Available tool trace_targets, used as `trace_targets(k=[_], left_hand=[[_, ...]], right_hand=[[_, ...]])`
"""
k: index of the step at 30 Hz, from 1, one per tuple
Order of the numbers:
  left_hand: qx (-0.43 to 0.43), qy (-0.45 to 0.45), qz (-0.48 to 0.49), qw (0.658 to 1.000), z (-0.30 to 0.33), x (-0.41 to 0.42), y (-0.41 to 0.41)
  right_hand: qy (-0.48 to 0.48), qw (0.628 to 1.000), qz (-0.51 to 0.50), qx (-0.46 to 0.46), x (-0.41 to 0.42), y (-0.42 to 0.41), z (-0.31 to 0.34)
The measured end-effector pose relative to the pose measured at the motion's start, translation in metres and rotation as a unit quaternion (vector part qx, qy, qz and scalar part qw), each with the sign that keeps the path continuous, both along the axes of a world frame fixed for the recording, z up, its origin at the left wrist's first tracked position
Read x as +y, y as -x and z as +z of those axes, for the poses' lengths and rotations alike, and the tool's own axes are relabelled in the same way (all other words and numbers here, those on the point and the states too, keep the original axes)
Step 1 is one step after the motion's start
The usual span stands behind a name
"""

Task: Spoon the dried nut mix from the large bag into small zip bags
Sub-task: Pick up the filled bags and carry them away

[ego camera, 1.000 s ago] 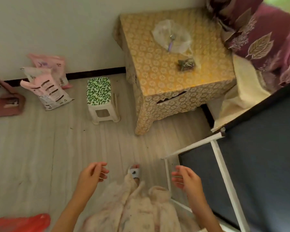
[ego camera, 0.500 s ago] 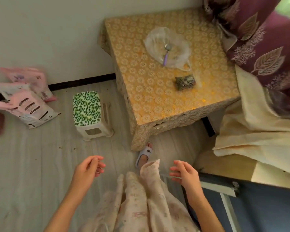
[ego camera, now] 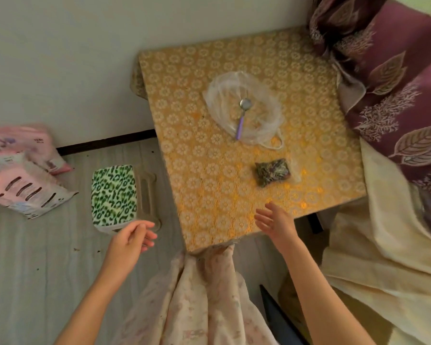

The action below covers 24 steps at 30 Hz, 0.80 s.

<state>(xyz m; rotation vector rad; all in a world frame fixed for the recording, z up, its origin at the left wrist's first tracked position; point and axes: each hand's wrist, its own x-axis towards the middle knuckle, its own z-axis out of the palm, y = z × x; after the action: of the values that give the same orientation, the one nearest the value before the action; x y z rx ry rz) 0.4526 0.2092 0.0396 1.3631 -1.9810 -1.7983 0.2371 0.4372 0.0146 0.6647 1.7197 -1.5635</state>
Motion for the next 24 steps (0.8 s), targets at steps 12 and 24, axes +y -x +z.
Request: trace_targets(k=[12, 24], left_hand=[[-0.033, 0.007, -0.062, 0.997, -0.011, -0.031, 0.077], [-0.054, 0.01, -0.084, 0.995, -0.016, -0.064, 0.094]], right_hand=[[-0.068, 0.987, -0.083, -0.119, -0.043, 0.132, -0.06], [-0.177, 0.975, -0.12, -0.063, -0.049, 0.135, -0.104]])
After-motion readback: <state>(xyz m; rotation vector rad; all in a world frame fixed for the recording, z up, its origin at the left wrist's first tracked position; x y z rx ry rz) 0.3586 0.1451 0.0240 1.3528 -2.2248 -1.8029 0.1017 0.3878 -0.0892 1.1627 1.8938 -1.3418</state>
